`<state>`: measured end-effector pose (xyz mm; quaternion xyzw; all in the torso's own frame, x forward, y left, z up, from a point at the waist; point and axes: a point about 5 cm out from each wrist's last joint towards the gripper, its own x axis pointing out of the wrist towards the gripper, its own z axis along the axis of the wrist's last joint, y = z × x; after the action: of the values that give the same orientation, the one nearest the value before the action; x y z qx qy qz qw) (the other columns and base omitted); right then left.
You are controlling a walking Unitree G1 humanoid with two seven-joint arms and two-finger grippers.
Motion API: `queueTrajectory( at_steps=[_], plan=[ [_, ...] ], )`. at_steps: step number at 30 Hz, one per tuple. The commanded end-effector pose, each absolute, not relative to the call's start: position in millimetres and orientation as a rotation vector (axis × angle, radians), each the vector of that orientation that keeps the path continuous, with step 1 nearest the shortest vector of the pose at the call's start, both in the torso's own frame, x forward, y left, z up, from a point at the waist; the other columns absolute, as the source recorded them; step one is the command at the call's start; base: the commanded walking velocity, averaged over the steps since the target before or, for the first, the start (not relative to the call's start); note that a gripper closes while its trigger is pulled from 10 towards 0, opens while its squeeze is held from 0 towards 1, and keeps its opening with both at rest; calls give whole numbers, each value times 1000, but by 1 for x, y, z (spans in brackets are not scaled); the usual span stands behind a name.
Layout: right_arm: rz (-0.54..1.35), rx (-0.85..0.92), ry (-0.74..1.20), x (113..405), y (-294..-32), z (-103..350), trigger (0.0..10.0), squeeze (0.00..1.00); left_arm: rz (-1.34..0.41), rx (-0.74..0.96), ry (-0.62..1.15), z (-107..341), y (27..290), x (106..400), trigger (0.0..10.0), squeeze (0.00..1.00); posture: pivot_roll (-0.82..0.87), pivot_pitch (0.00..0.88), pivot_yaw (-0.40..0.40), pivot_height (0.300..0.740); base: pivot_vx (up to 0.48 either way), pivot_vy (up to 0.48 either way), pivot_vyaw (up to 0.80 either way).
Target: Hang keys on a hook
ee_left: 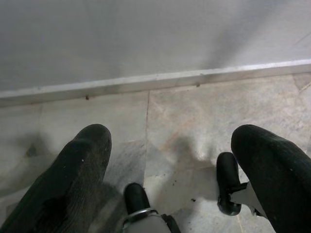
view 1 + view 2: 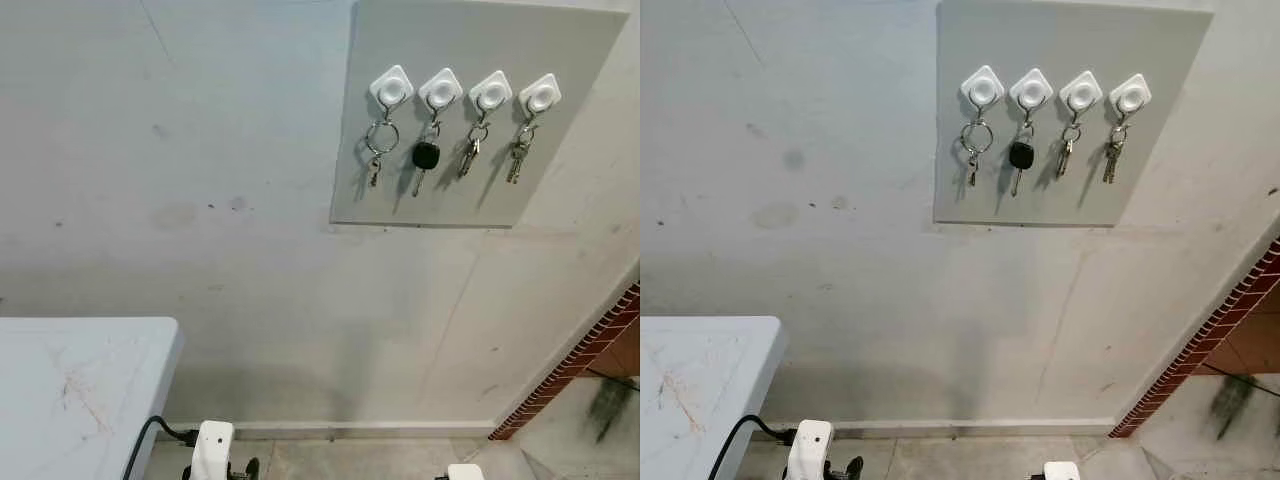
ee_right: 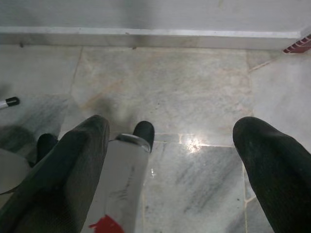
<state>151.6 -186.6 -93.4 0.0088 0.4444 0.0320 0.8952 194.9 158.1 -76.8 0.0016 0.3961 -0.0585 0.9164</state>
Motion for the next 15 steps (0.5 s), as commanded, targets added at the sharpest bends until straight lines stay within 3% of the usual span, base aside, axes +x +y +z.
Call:
queueTrajectory(
  at_steps=[1, 15],
  plan=[
    [80, 22, 939, 150, -183, -95, 10000, 0, -132, 11, 819, -77, 157, 194, 10000, 0, 55, 0, -62, 740, 0, 0, 0],
    [82, -11, 970, 145, -188, -97, 10000, 0, -106, 5, 838, -82, 160, 185, 10000, 0, 61, 0, -69, 740, 0, 0, 0]
  ],
)
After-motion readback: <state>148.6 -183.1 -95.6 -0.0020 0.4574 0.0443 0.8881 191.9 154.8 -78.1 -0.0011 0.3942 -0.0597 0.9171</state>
